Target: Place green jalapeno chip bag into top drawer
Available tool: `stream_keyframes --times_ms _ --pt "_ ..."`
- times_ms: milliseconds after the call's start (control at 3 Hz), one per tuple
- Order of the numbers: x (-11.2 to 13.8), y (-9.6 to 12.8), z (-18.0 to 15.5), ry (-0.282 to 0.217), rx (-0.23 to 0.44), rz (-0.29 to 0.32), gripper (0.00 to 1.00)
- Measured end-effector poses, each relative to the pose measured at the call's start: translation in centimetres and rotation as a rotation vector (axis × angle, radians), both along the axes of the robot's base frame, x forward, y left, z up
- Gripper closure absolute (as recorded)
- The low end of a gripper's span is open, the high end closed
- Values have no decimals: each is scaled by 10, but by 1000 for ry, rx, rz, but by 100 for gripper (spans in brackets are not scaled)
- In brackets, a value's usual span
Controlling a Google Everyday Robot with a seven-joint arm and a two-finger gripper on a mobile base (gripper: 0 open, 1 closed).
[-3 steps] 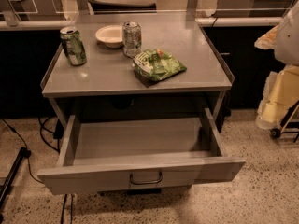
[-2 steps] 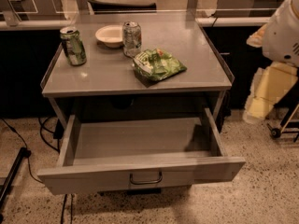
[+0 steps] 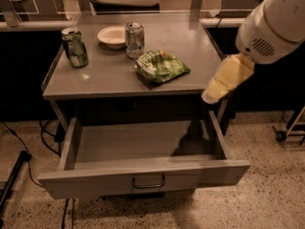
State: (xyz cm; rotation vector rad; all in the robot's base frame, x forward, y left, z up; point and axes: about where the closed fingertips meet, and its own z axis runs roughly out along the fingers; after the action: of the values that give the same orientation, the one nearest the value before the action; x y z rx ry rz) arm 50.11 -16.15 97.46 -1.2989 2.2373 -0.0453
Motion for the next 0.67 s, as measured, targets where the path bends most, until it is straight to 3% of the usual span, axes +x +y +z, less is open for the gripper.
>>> stream_keyframes --times_ms 333,667 --pt "6 4 9 -37 17 -20 0" --pt "17 -6 7 -89 -26 -111 0"
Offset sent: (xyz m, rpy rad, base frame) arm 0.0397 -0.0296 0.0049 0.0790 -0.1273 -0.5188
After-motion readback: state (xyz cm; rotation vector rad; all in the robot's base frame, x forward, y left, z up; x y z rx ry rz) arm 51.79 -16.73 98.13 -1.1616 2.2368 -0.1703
